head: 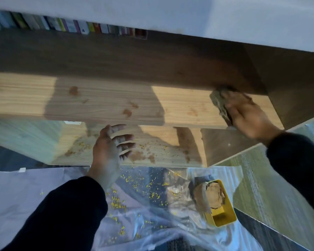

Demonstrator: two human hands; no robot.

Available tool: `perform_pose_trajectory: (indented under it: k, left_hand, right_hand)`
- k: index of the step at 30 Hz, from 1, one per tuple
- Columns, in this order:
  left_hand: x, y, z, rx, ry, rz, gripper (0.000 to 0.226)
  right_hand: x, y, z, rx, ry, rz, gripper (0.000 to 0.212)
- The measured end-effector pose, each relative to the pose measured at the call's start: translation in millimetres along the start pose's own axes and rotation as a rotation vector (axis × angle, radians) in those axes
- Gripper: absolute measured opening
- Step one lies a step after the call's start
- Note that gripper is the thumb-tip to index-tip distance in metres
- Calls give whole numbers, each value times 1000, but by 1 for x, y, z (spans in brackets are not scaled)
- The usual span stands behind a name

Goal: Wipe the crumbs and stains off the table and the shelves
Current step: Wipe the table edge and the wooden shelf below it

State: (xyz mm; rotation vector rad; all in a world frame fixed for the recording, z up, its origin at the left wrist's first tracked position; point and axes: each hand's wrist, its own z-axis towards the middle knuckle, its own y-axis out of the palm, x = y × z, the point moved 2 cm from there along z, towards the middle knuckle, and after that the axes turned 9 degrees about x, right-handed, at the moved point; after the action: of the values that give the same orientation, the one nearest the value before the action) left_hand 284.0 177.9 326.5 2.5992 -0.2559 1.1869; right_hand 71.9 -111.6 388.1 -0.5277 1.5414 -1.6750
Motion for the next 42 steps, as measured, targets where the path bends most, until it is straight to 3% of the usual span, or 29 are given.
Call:
perform_pose_trajectory:
  k: [2, 4, 7, 12, 17, 23, 27, 31, 35, 39, 42]
  left_hand:
    - [2, -10, 5, 19, 34, 31, 52]
    - [3, -21, 11, 59, 42, 59, 54]
    - [6, -29, 13, 77, 1, 72, 54]
    - [5, -32, 11, 46, 12, 104, 50]
    - [13, -40, 13, 47, 50, 113, 48]
    - [8, -30, 11, 45, 79, 135, 25]
    - [18, -9, 6, -75, -18, 50, 13]
    - [29, -9, 16, -110, -73, -84, 13]
    - [22, -14, 29, -132, 14, -28, 16]
    - [29, -24, 39, -122, 114, 102, 23]
    - [38, -32, 47, -172, 110, 197, 20]
  right_hand:
    - [-31, 16, 42, 6, 133, -89, 51]
    - [-80, 38, 47, 11, 59, -104, 48]
    - [-125, 44, -12, 50, -106, -11, 58]
    - [-94, 33, -53, 62, -176, -39, 53]
    - [-119, 47, -3, 87, 100, -48, 63]
    - [-127, 31, -72, 59, -86, -2, 60]
    - [-107, 32, -7, 71, -18, -70, 60]
    - [-109, 40, 75, 20, 188, -75, 65]
    - [-127, 44, 47, -9, 21, -104, 73]
    - [-128, 34, -12, 16, -99, -18, 63]
    - [-116, 34, 39, 29, -110, -127, 54]
